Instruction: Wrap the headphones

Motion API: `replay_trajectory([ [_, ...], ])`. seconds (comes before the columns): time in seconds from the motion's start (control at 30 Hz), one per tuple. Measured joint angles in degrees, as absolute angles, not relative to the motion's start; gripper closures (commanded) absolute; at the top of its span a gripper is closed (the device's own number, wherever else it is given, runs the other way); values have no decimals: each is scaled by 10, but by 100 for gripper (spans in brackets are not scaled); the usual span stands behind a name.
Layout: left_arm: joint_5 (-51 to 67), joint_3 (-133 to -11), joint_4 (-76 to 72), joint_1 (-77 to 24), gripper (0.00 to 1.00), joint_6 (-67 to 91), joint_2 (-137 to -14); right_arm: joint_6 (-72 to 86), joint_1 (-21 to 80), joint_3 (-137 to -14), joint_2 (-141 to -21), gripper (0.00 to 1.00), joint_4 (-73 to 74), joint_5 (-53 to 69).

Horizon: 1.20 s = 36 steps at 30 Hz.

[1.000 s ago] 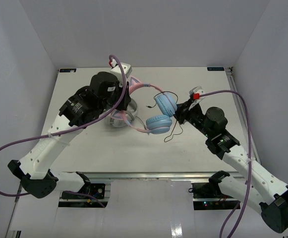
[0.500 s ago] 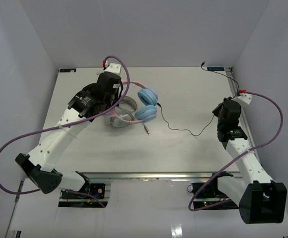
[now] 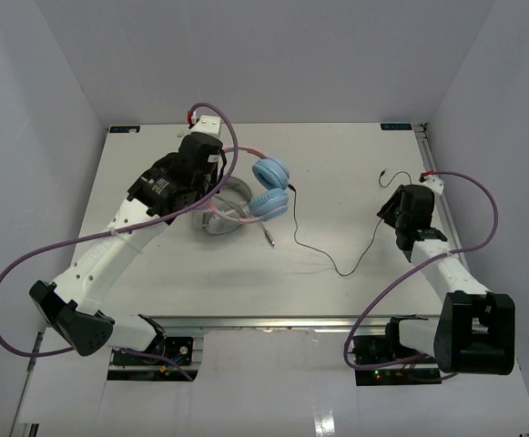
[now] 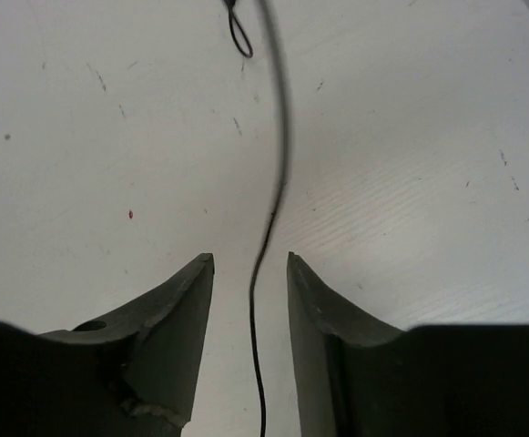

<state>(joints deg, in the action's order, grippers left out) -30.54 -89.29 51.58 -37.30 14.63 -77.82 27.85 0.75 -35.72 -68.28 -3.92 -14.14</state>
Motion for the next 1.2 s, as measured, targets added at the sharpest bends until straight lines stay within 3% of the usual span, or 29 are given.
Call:
replay_trajectory([
  [0.17, -299, -891, 501, -373, 100, 146, -771, 241, 8, -372, -675, 28, 10, -116],
  [0.43, -267, -890, 492, -372, 100, 144, -766, 160, 39, -431, -530, 29, 61, 0],
  [0.77, -192, -900, 493, -372, 100, 160, -752, 141, 95, -382, -414, 28, -125, 406],
  [0.97, -148, -900, 493, -372, 100, 169, -732, 104, 171, -359, -427, 28, -152, 481],
  [1.2, -122, -901, 493, -372, 100, 174, -726, 70, 231, -353, -439, 31, -173, 483],
])
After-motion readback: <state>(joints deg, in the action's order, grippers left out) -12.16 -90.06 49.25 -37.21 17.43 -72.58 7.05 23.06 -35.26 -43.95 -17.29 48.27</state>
